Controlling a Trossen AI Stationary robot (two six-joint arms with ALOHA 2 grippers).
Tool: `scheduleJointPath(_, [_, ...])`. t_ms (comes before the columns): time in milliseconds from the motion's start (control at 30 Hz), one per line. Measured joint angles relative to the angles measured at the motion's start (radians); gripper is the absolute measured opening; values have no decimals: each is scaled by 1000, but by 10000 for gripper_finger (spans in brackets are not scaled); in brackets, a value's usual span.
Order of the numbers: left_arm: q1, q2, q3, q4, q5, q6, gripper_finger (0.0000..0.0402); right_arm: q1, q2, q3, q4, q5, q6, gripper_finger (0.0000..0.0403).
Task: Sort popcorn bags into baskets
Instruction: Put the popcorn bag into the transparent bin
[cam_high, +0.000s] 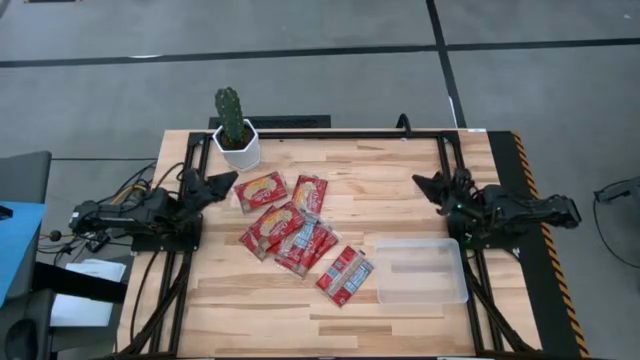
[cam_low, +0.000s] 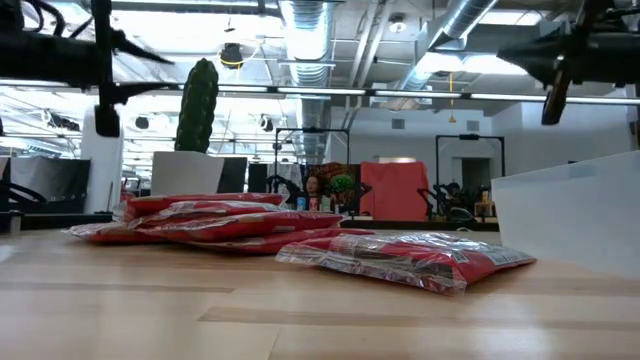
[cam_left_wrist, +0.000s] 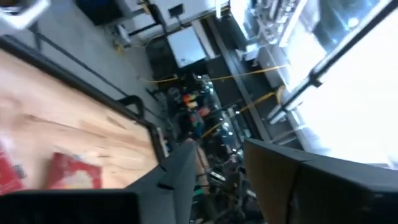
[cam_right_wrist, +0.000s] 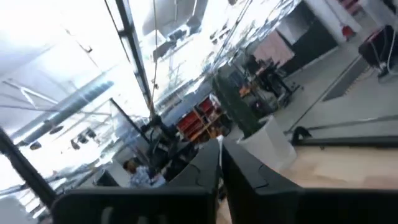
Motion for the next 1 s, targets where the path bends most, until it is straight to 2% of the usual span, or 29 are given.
scheduleJointPath(100, [0,24,42,-2,59,11,157,-20,22,87,-67,-25,-17,76])
scheduleJointPath(200, [0,57,105,-43,122,26,180,-30,116,218,-197,-27,-71,119])
scheduleJointPath(400, [0,123,270,-296,164,26,207,-45,479,506,-334,-27,-310,216])
scheduleJointPath(533, [0,177,374,-548,176,13,210,-65,761,676,-390,-29,-439,256])
scheduleJointPath(667, [0,255,424,-741,200,-127,207,-118,1015,822,-424,-85,-364,262])
scheduleJointPath(867, [-1,415,424,-939,430,-461,203,-194,1344,995,-472,-327,-101,261])
scheduleJointPath(1000, [-1,520,423,-953,500,-499,203,-218,1531,1079,-506,-466,-4,261])
